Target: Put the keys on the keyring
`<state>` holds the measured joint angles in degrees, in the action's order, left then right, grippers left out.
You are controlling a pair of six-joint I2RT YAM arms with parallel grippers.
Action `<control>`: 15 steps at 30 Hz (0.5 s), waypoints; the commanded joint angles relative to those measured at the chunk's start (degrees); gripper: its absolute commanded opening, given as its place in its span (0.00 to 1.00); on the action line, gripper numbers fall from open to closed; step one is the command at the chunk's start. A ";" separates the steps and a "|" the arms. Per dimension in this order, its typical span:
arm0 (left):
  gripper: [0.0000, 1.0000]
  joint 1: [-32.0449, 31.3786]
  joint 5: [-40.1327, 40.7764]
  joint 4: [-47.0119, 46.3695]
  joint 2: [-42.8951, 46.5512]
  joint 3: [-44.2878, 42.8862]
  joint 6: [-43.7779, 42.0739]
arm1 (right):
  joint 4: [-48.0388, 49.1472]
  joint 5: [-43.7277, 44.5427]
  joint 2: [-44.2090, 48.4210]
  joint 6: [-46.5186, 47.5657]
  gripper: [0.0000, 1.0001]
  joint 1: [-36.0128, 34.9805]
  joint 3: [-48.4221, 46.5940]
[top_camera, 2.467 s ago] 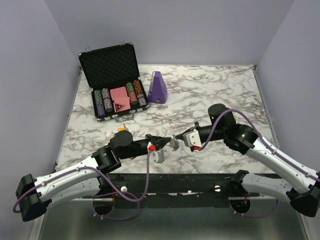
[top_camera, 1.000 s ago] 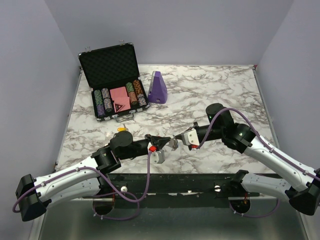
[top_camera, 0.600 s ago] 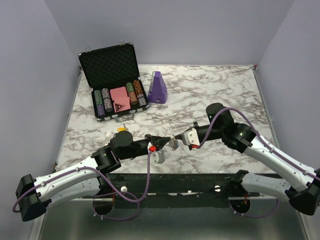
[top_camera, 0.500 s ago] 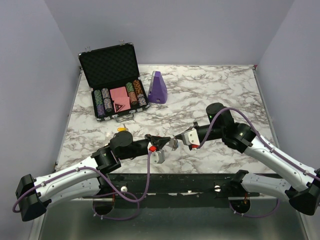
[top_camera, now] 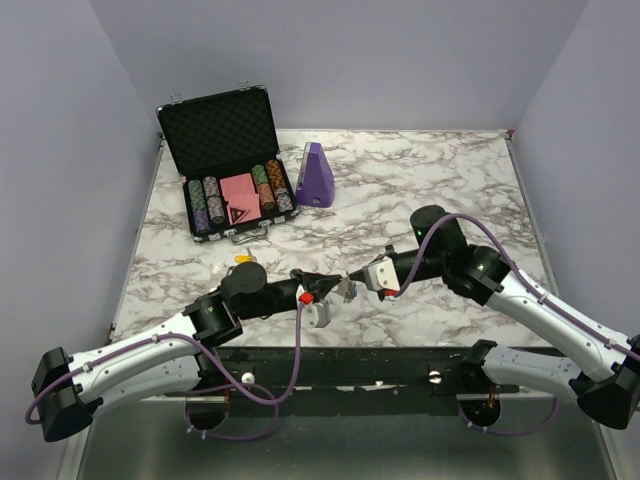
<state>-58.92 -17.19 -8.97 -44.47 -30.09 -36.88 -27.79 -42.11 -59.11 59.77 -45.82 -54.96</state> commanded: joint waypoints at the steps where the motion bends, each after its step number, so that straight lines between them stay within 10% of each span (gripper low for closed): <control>1: 0.00 -0.41 -1.09 -1.93 0.26 0.47 -0.38 | 0.89 -1.93 -0.56 -0.97 0.00 -0.50 -1.12; 15: 0.00 -0.41 -3.02 -4.21 0.61 0.55 3.92 | 3.97 -1.31 0.22 -1.15 0.00 -0.50 0.03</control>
<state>-58.92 -17.37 -9.85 -44.47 -30.06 -35.07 -26.68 -42.52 -59.27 59.35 -45.82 -54.96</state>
